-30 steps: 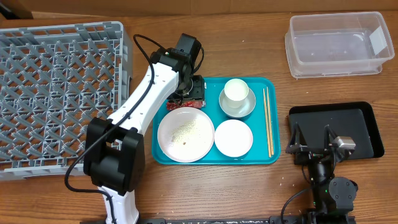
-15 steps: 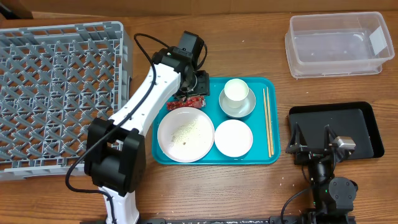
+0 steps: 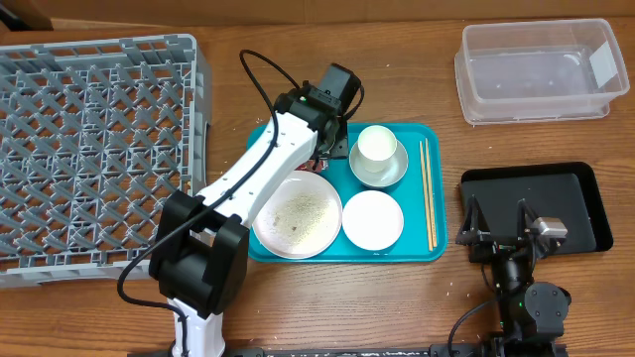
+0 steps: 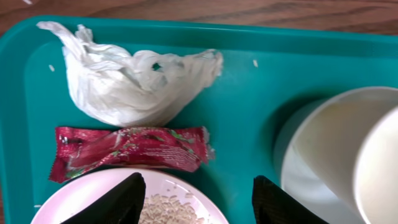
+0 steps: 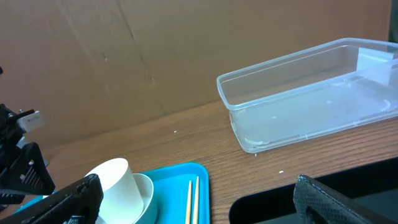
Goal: Sort waste into correct bins and load items into the dishwasher
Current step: 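Move the left gripper over the teal tray toward the pink bowl, then lower the left gripper onto the pink bowl rim and grasp it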
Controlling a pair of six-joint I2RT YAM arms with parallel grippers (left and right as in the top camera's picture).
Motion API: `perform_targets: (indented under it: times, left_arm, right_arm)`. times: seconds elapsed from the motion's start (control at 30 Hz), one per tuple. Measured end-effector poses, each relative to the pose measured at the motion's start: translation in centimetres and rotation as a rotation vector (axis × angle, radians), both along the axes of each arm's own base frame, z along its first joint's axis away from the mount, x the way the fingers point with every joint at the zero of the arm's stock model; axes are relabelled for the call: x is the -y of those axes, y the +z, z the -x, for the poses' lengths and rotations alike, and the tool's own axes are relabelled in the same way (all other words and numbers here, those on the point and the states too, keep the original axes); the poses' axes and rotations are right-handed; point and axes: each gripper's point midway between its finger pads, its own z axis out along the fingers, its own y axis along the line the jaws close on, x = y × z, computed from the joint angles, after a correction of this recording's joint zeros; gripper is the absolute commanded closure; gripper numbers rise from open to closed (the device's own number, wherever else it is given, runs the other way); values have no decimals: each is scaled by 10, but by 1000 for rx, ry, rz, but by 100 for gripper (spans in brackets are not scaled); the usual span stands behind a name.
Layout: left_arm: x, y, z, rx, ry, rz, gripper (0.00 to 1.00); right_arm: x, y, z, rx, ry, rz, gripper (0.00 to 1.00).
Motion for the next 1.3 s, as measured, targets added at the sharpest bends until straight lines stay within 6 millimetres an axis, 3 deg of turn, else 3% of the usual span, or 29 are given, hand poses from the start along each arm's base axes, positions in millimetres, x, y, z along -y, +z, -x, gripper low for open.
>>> perform_targets:
  times: [0.37, 0.7, 0.83, 0.93, 1.1, 1.23, 1.3]
  left_arm:
    - [-9, -32, -3, -33, 132, -46, 36]
    - [-8, -35, -4, -32, 150, -39, 38]
    - [-12, -32, 6, -80, 147, -58, 38]
    - [-10, -15, 7, -95, 144, -54, 38]
    - [1, 51, 4, -47, 125, 32, 35]
    - [18, 107, 19, -12, 34, 188, 34]
    - [26, 126, 34, -29, -25, 253, 35]
  right_arm:
    - [0, 0, 0, 1, 0, 0, 0]
    - [0, 0, 0, 0, 0, 0, 0]
    - [0, 0, 0, 0, 0, 0, 0]
    - [0, 0, 0, 0, 0, 0, 0]
    - [0, 0, 0, 0, 0, 0, 0]
    - [0, 0, 0, 0, 0, 0, 0]
    - [0, 0, 0, 0, 0, 0, 0]
